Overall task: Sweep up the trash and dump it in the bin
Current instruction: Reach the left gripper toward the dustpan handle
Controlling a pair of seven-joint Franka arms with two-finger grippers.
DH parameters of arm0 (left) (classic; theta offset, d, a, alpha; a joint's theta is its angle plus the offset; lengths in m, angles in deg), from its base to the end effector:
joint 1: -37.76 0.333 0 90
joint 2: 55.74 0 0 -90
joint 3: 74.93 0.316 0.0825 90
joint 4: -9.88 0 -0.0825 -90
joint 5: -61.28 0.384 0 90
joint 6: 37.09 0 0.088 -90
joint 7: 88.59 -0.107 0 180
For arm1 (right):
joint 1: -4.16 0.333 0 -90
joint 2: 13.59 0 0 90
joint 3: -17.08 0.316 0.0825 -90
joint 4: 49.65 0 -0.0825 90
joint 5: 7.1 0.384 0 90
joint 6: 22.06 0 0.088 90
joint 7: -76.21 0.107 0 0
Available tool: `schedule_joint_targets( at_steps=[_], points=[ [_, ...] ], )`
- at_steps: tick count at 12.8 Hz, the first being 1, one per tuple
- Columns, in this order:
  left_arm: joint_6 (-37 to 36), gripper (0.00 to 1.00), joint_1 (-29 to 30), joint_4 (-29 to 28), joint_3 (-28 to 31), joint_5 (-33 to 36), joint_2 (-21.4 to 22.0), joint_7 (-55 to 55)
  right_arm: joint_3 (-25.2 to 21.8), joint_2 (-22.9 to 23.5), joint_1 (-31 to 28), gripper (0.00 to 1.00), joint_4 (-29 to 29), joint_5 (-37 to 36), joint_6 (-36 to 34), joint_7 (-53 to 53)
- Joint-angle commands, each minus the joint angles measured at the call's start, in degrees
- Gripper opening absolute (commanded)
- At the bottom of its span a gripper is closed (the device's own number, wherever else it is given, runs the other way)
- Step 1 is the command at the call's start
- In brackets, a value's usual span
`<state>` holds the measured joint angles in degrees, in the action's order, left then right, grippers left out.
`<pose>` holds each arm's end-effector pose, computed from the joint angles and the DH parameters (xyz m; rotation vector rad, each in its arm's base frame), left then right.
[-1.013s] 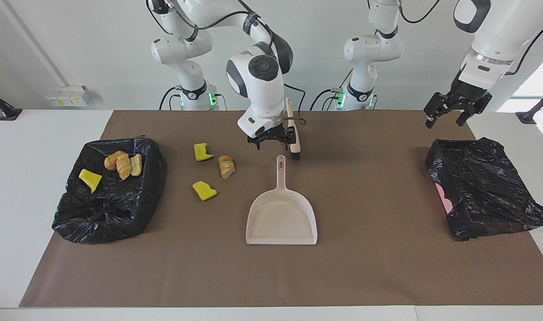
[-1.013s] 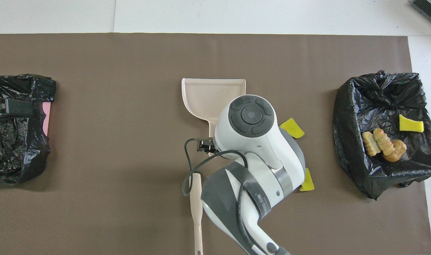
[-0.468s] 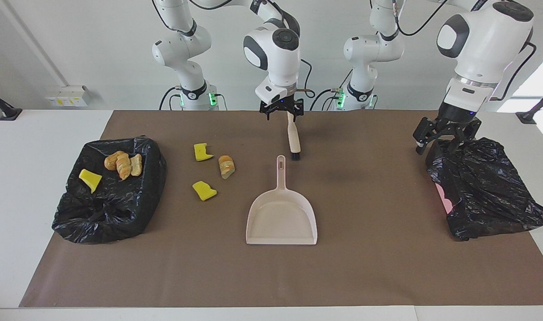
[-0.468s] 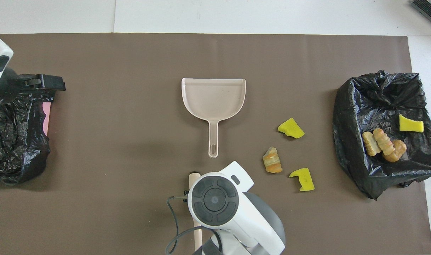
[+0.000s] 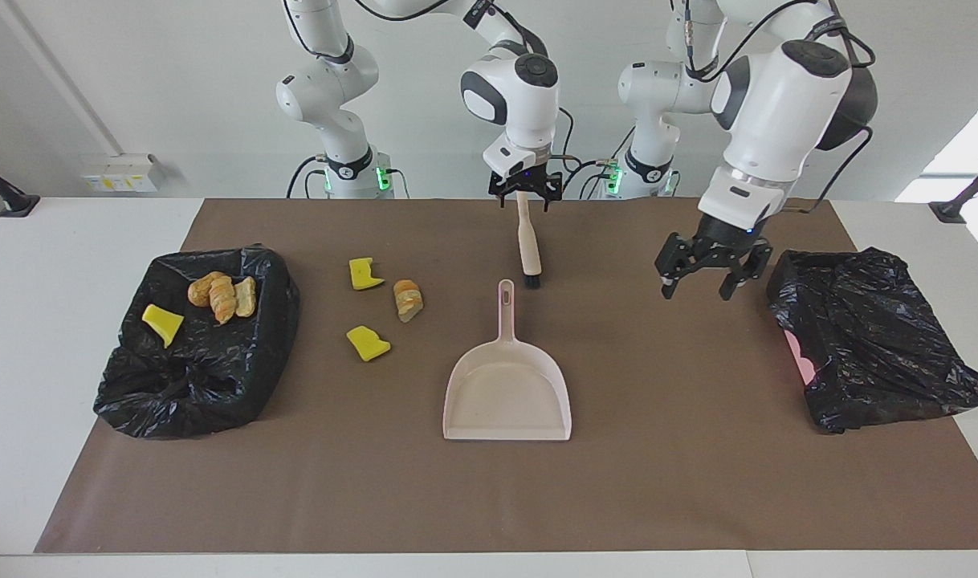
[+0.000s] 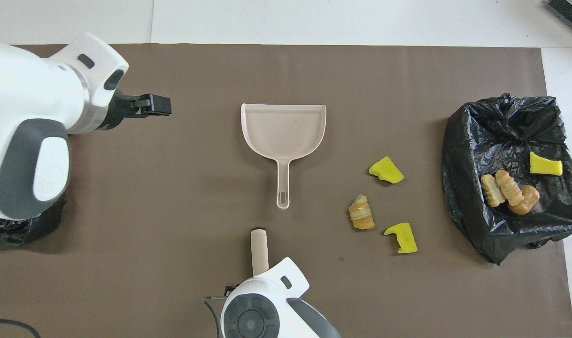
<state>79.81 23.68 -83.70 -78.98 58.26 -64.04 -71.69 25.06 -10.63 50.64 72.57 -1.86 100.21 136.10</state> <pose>0.6012 -0.1971 0.5552 2.9855 -0.0026 0.3487 0.3125 0.4436 0.3796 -3.1268 0.2280 0.1526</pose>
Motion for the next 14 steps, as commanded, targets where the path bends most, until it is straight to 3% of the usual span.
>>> schedule_joint_targets(
  at_steps=[1,4,8,11,12,13,14],
  points=[
    [-0.1,1.00,-4.3,4.8,0.8,-0.4,-4.7,1.8,-0.1,-0.4,1.2,1.00,4.2,1.1,3.2,1.2],
    [1.9,1.00,-11.2,4.6,0.8,-0.3,-10.6,9.5,0.1,-0.3,3.2,0.97,6.6,3.5,6.6,-0.2],
    [6.9,1.00,-16.1,-0.7,0.7,-0.8,-12.4,11.5,0.1,-0.4,3.2,0.71,7.5,4.1,7.5,-4.4],
    [11.6,1.00,-17.8,-5.6,0.6,-0.9,-12.2,14.6,0.1,-0.6,3.2,0.68,7.6,6.0,7.0,-7.3],
    [11.8,1.00,-19.3,-5.7,0.7,-1.3,-12.9,16.0,0.1,-0.6,3.2,0.49,7.6,6.4,6.8,-8.6],
    [12.8,1.00,-20.8,-5.9,0.7,-1.3,-14.4,17.4,0.1,-0.4,3.2,0.16,7.5,7.0,6.6,-8.4],
    [13.5,1.00,-21.0,-6.3,0.6,-1.4,-15.2,17.4,0.1,-0.2,3.0,0.05,7.2,7.2,6.1,-8.8]
  ],
)
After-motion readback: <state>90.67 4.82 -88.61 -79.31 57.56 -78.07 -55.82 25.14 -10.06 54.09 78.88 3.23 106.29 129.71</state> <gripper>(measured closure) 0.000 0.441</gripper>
